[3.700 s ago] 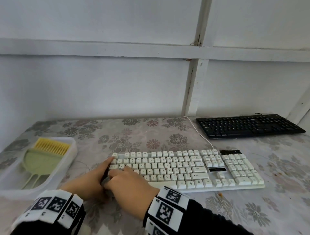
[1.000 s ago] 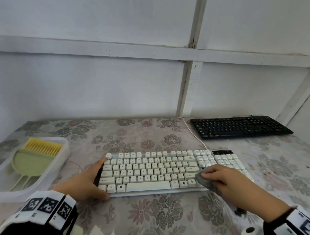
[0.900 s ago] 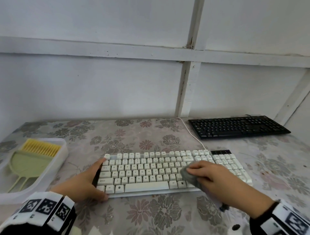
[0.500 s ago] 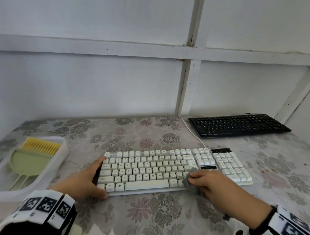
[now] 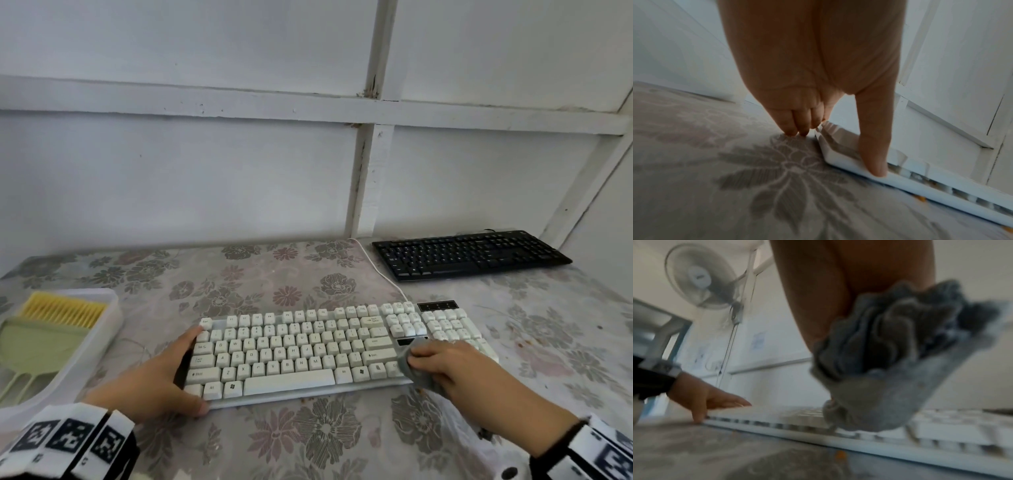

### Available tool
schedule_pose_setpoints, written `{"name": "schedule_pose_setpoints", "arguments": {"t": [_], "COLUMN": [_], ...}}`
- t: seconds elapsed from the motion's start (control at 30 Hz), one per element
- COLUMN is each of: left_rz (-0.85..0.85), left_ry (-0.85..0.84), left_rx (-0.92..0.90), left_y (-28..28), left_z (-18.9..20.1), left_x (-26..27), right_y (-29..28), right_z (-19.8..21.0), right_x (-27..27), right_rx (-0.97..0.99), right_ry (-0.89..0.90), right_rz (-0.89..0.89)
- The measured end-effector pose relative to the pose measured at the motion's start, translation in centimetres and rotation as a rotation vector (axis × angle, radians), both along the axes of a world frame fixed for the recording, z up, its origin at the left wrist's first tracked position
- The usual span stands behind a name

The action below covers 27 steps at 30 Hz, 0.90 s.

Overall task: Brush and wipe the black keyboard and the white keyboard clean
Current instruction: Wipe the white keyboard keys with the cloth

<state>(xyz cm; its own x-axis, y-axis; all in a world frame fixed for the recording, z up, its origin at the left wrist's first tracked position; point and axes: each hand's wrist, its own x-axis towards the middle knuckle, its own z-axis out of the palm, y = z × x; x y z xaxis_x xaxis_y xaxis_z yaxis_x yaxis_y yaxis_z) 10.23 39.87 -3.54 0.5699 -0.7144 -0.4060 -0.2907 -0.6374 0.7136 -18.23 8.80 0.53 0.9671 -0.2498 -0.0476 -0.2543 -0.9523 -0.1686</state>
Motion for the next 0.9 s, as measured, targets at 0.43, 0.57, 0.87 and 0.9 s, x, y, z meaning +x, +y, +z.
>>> {"name": "schedule_pose_setpoints", "arguments": {"t": [0.43, 0.57, 0.87, 0.9], "left_rz": [-0.017, -0.005, -0.006, -0.008], "left_ry": [0.003, 0.044, 0.022, 0.019], "left_rx": [-0.025, -0.058, -0.029, -0.030], "left_y": [0.2, 0.3, 0.5, 0.5], "left_z": [-0.4, -1.0, -1.4, -1.4], "left_x": [0.5, 0.9, 1.3, 1.3], "right_y": [-4.8, -5.5, 0.6, 0.6], "right_z": [1.3, 2.1, 1.4, 0.9], "right_x": [-5.8, -6.2, -0.3, -0.3], "right_rx": [0.072, 0.064, 0.109, 0.097], "right_ry": [-0.062, -0.072, 0.012, 0.019], "right_rz": [-0.318, -0.431, -0.050, -0.040]}}
